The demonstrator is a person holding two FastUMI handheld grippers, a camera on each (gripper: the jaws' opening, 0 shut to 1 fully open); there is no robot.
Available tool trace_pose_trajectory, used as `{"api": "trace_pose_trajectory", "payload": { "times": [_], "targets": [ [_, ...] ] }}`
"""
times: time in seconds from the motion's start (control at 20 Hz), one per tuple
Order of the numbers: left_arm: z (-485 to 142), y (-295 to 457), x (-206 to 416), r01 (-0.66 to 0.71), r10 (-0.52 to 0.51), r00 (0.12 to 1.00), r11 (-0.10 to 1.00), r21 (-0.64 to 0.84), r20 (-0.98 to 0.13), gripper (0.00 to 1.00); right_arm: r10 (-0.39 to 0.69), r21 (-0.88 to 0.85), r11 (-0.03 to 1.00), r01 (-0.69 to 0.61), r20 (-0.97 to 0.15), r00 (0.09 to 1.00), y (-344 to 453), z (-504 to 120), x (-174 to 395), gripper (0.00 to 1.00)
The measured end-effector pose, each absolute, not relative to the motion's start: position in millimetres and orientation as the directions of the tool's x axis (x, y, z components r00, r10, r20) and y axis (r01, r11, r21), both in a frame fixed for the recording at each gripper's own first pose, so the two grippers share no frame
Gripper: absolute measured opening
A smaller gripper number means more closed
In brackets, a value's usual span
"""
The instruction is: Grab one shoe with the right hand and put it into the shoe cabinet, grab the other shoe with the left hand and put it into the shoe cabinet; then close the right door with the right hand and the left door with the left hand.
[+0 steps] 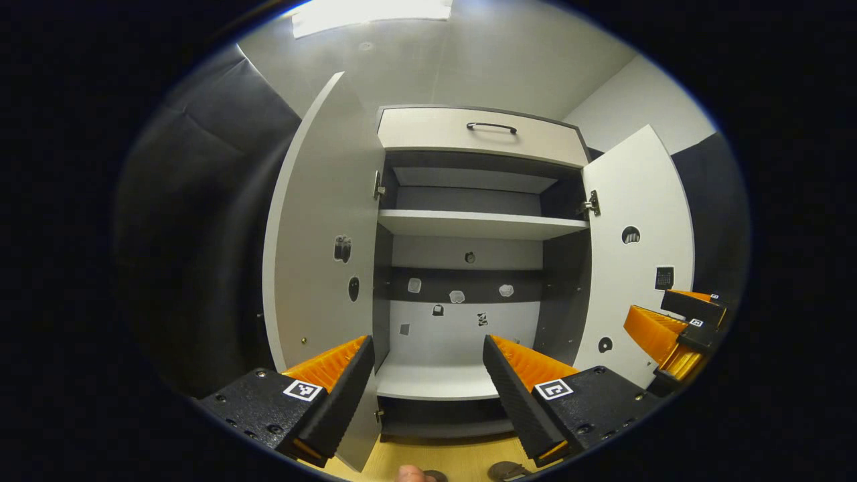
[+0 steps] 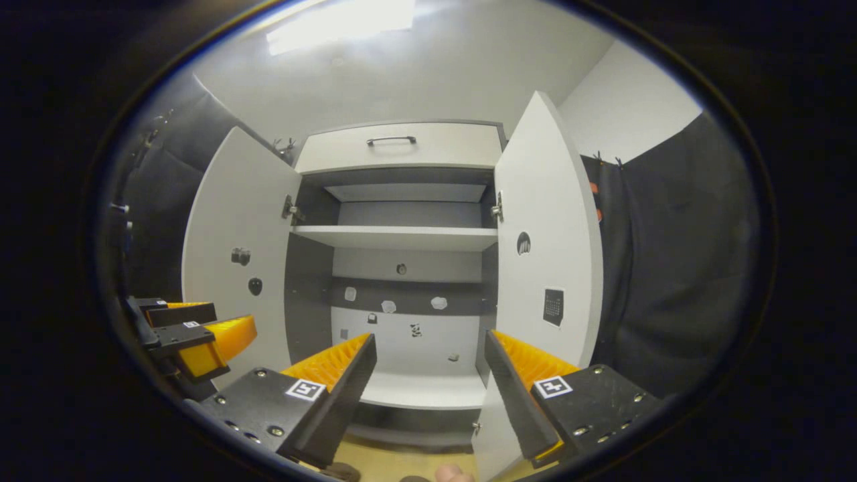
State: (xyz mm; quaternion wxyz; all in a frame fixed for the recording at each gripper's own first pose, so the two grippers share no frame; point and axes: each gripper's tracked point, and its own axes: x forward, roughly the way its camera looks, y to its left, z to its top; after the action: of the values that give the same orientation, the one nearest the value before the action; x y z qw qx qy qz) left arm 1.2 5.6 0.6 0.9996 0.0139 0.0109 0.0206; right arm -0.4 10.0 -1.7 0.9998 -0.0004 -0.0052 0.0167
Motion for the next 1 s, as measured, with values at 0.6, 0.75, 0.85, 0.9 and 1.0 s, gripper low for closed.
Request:
{"api": "trace_pose_trajectory", "payload": {
  "times": [0.6, 0.75, 0.85, 0.9, 1.0],
  "targets": [
    [10, 24, 4, -0.086, 0.086, 0.996, 0.995, 0.056, -0.008, 0.99, 0.130, 0.040, 0.991, -0.124, -0.403, 0.906, 33, -250, -44, 0.98],
    [12, 35, 4, -0.109, 0.110, 0.994, 0.992, 0.063, -0.006, 0.99, 0.175, 0.060, 0.984, -0.168, -0.513, 0.840, 40, -319, -76, 0.98],
    [11, 42, 3, -0.124, 0.125, 0.992, 0.990, 0.069, -0.008, 0.99, 0.199, 0.071, 0.978, -0.195, -0.577, 0.792, 44, -359, -94, 0.98],
    [11, 46, 2, -0.130, 0.131, 0.991, 0.989, 0.071, -0.011, 0.99, 0.207, 0.080, 0.976, -0.200, -0.617, 0.760, 45, -378, -103, 0.98],
    [9, 52, 0, -0.143, 0.144, 0.989, 0.987, 0.070, -0.017, 0.99, 0.220, 0.100, 0.973, -0.209, -0.683, 0.697, 49, -417, -121, 0.98]
  ]
}}
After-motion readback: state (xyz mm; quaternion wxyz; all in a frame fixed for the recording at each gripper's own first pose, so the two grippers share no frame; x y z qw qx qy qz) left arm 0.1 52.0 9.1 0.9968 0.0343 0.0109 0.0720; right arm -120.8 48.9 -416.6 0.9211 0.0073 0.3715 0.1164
